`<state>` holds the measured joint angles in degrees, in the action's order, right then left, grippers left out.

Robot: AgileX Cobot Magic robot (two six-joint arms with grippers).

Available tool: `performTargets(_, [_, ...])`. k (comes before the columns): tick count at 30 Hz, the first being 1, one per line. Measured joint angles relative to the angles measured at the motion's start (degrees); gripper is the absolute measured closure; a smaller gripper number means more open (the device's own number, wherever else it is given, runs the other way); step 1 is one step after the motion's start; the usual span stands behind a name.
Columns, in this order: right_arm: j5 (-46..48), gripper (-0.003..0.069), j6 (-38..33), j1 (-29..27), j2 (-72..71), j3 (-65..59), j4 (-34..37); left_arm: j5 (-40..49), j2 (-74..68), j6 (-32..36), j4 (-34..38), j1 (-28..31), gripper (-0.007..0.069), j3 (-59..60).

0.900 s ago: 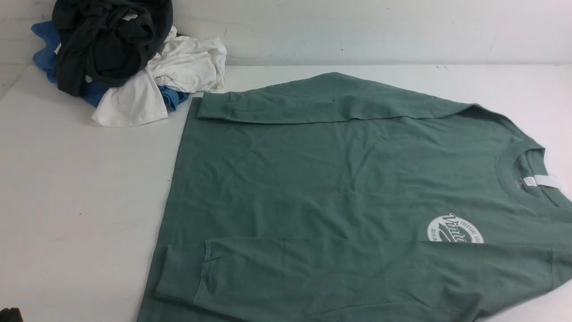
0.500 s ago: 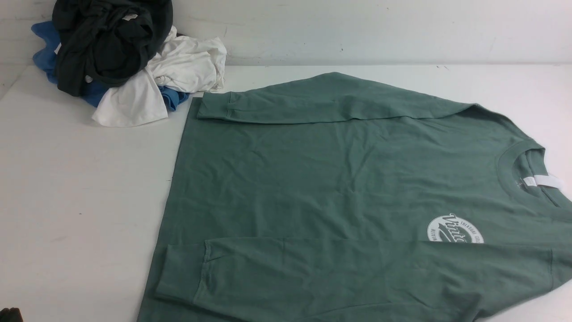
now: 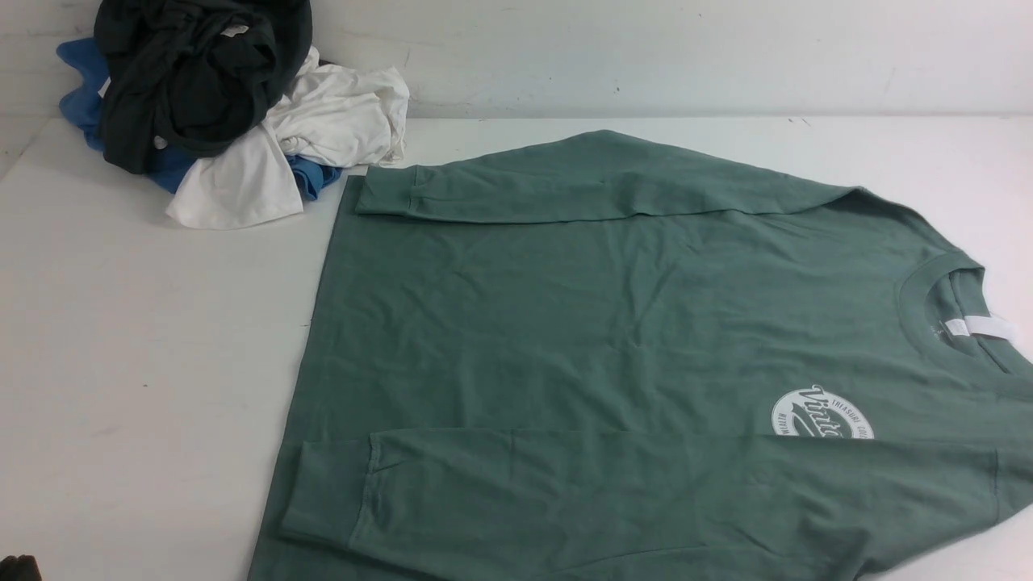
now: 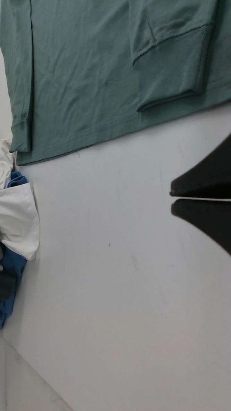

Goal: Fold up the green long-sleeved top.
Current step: Use the left arm to clamp the cuff closest to it

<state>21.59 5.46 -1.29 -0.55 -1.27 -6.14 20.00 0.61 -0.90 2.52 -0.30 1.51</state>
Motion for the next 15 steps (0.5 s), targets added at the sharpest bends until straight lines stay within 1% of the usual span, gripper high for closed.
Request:
performTargets(11, [0.0, 0.0673, 0.0, 0.0, 0.0, 0.0, -0.47, -1.5, 0.0, 1.38, -1.57, 0.0, 0.0631, 0.0])
performTargets(13, [-0.14, 0.0673, 0.0, 0.0, 0.0, 0.0, -1.76, -5.9, 0.0, 0.9, -1.64, 0.0, 0.0631, 0.13])
performTargets(15, [-1.15, 0.0673, 0.0, 0.0, 0.0, -0.07, -4.31, -12.24, 0.0, 0.9, -1.64, 0.0, 0.0631, 0.13])
